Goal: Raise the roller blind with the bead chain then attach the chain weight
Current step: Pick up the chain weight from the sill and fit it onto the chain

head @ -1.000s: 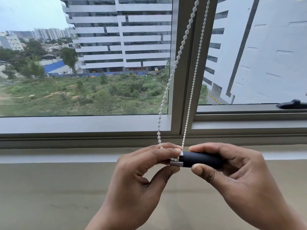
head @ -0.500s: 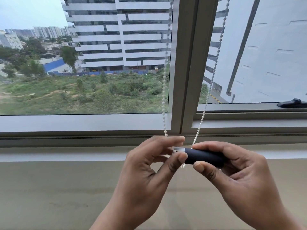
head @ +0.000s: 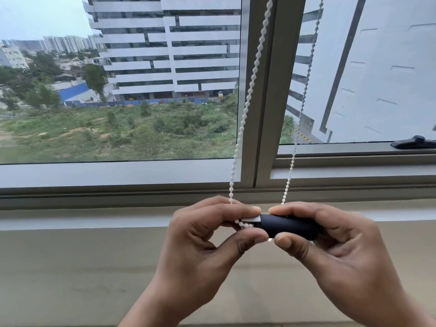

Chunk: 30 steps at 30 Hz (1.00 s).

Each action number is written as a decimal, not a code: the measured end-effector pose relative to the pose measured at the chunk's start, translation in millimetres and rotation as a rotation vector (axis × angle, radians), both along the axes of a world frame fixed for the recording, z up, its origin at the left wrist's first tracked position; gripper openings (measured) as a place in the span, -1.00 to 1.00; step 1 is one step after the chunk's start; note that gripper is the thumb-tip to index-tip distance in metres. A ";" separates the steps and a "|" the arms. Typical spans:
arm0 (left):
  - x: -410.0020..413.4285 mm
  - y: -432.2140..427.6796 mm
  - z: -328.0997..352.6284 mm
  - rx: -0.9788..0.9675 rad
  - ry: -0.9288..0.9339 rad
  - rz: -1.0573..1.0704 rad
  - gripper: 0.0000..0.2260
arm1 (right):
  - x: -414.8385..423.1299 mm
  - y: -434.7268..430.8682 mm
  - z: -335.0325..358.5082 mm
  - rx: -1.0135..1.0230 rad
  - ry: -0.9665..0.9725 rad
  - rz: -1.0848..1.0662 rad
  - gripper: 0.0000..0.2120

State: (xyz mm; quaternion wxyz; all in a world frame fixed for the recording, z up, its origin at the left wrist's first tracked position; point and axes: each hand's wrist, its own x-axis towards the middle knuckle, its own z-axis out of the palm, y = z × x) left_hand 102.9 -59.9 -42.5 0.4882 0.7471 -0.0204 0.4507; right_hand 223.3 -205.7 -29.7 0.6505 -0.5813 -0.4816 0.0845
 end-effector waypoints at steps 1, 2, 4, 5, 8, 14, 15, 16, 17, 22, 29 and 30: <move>0.7 -0.7 -1.6 -0.002 0.000 0.007 -0.85 | -0.9 -0.3 -0.4 -0.011 0.043 0.012 -0.68; 1.5 -1.2 -3.2 -0.009 0.000 0.009 -0.86 | -1.0 -0.3 -1.4 -0.017 0.073 0.017 -0.70; 2.1 -1.6 -5.7 -0.020 0.003 0.006 -0.86 | -0.4 -0.6 -3.4 -0.023 0.108 0.025 -0.71; 2.3 -1.6 -6.4 -0.019 0.005 0.008 -0.86 | -0.1 -0.9 -3.8 -0.032 0.114 0.025 -0.70; 2.7 -1.6 -6.3 0.008 0.017 0.031 -0.85 | -0.4 -1.0 -2.8 -0.053 0.142 0.042 -0.70; 4.1 -3.4 -9.0 0.047 0.017 0.070 -0.85 | 3.0 -0.7 -7.9 -0.085 0.212 0.065 -0.75; 3.9 -3.5 -8.9 0.060 0.018 0.074 -0.85 | 2.9 -0.8 -8.7 -0.085 0.211 0.067 -0.75; 3.7 -3.7 -8.7 0.074 0.024 0.079 -0.86 | 2.5 -1.2 -9.3 -0.081 0.205 0.061 -0.75; 3.6 -3.6 -8.6 0.086 0.038 0.086 -0.86 | 2.0 -1.4 -9.6 -0.073 0.198 0.044 -0.75; 0.5 -5.4 1.0 0.159 0.221 0.156 -0.81 | 2.2 -4.5 -6.8 -0.046 0.067 -0.056 -0.70; -0.1 5.8 23.3 0.263 0.398 0.002 -0.78 | 9.5 -8.3 3.5 -0.036 -0.248 -0.104 -0.75; 0.3 6.0 24.2 0.268 0.393 -0.005 -0.79 | 9.5 -8.7 3.8 -0.031 -0.241 -0.097 -0.76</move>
